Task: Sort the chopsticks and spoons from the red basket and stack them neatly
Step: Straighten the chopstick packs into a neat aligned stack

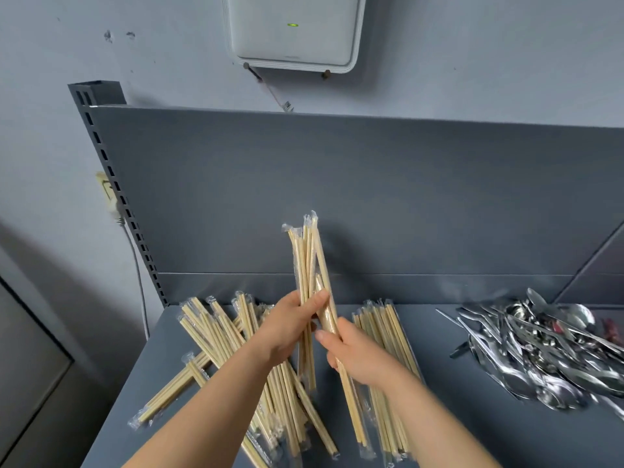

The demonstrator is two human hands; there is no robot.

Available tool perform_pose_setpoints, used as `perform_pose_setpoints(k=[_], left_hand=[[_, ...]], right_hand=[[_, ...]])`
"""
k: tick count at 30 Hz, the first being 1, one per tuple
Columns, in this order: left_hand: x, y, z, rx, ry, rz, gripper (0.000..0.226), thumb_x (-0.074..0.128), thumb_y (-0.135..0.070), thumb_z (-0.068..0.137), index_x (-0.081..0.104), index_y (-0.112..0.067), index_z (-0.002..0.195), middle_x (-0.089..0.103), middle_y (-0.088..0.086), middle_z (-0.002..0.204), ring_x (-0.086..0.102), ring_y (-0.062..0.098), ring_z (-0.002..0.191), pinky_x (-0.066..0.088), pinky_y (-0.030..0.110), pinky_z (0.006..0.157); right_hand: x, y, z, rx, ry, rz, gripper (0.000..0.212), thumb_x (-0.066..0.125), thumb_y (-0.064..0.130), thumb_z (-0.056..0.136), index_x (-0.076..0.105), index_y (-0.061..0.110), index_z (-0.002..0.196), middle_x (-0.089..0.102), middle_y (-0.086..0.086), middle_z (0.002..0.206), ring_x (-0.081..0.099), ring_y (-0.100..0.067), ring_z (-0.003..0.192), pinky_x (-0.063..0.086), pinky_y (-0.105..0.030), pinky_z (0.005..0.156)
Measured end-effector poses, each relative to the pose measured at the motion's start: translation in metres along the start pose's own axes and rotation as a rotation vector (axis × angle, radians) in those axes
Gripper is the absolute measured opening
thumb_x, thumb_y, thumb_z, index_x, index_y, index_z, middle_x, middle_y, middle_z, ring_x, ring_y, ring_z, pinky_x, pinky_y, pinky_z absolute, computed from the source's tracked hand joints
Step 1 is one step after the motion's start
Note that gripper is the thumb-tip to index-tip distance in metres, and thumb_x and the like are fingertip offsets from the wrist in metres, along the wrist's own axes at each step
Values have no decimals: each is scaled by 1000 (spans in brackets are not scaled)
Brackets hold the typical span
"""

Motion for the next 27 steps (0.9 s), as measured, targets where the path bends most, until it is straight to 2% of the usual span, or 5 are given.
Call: perform_pose_setpoints(k=[8,12,18,21,27], left_hand=[[18,-18,16,117,76,-55,33,70,-29,76,62,-9,100,71,1,82,67,14,84,54,28,77],[25,-24,19,207,101,92,24,61,-28,90,60,-5,93,68,1,77,65,16,77,56,30,78],[30,-37,23,414,77,250,25,59,-26,92,63,-2,96,70,7,83,69,16,81,54,24,75],[35,-31,27,444,63,341,21,65,-22,91,62,-1,88,69,5,77,65,13,73,51,21,71],[41,14,28,355,50,473,26,74,-20,79,52,-31,87,52,-21,66,47,-3,61,43,13,63]], right_hand=[[-28,6,4,4,33,-71,27,53,60,85,59,34,90,53,12,69,51,-7,61,43,-28,61],[-49,11,6,-69,46,6,32,70,44,82,67,29,109,73,10,100,67,-4,95,52,-35,95],[-92,44,3,-294,-154,323,56,67,25,89,47,16,140,59,3,135,56,-8,123,46,-31,105],[-104,69,1,-452,-172,481,44,62,13,92,51,15,135,64,-1,129,59,-11,121,47,-24,102],[-91,75,7,-411,-143,562,49,60,41,85,54,23,130,68,-9,118,65,-21,113,44,-41,107]])
Point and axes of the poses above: each hand's wrist, its own z-axis towards the middle knuckle, its own x-axis out of the palm, y = z × x, the point moved 1 cm from there along z, towards the middle knuckle
